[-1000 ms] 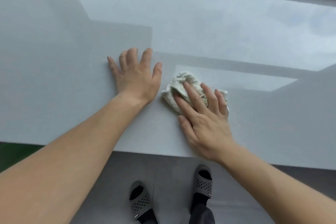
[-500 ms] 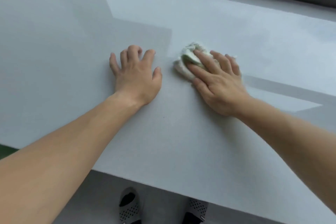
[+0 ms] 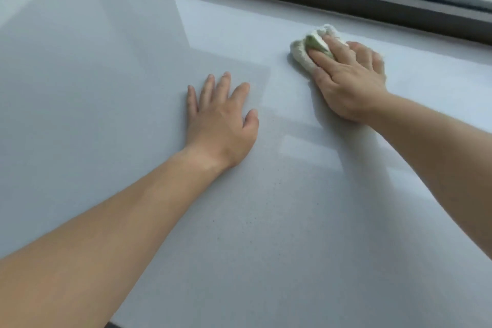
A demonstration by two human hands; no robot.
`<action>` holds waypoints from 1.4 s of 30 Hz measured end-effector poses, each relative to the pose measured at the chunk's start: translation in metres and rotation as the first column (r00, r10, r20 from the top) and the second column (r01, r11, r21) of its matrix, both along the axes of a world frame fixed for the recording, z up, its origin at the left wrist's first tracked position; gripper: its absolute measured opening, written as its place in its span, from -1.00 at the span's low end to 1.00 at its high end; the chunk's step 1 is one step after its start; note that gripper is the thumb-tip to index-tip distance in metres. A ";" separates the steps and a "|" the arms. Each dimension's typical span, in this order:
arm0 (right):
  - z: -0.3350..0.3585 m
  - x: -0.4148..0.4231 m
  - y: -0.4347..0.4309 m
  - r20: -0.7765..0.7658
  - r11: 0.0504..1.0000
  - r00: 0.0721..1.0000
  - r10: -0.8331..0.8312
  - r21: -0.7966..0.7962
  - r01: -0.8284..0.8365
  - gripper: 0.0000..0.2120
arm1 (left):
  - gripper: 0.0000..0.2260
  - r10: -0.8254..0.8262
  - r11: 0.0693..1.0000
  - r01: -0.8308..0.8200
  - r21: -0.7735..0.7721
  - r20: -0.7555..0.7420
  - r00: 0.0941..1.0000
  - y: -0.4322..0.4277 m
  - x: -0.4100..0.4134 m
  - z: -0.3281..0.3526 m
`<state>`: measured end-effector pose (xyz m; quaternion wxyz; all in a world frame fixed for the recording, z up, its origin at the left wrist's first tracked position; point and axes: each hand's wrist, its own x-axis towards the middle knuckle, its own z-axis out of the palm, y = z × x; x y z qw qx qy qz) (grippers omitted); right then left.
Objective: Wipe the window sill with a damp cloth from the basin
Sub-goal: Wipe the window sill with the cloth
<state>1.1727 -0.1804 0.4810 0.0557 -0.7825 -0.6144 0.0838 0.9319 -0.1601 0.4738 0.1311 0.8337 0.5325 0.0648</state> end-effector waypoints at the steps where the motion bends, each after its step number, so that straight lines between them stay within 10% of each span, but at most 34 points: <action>1: 0.000 -0.002 0.010 -0.017 0.998 0.998 -0.067 -0.004 0.067 -0.56 | -0.50 0.009 1.000 -0.009 -0.001 -0.020 1.000 0.000 0.005 -0.001; 6: -0.006 -0.021 0.000 0.063 0.978 0.977 0.205 0.029 -0.207 -0.54 | -0.40 0.032 0.996 -0.023 0.083 -0.113 0.993 -0.006 0.012 -0.009; 11: 0.002 -0.010 0.086 -0.038 0.999 0.998 0.053 0.009 -0.053 -0.57 | -0.41 0.036 0.995 -0.024 0.096 -0.132 0.991 -0.007 0.013 -0.009; 17: -0.003 -0.011 0.129 0.012 0.968 0.969 0.245 0.055 -0.245 -0.57 | -0.40 0.036 0.996 -0.025 0.085 -0.130 0.991 -0.005 0.012 -0.007; 28: 0.003 0.073 0.003 -0.003 0.968 0.970 -0.244 0.051 0.244 -0.57 | -0.46 -0.067 0.992 0.072 0.108 -0.052 0.996 -0.009 0.013 -0.003; 33: 0.000 0.039 -0.053 0.054 0.989 0.987 0.148 0.007 -0.149 -0.51 | -0.46 -0.136 0.985 0.146 0.097 -0.103 0.985 -0.030 0.020 0.004; 38: 0.005 0.065 -0.031 -0.003 0.952 0.953 -0.304 0.022 0.304 -0.55 | -0.36 -0.108 0.993 0.113 0.028 -0.134 0.985 -0.054 0.015 -0.001; 42: 0.002 -0.010 -0.091 0.027 1.000 1.000 -0.007 0.028 0.006 -0.46 | -0.36 -0.106 0.992 0.116 0.047 -0.178 0.978 -0.055 0.016 -0.007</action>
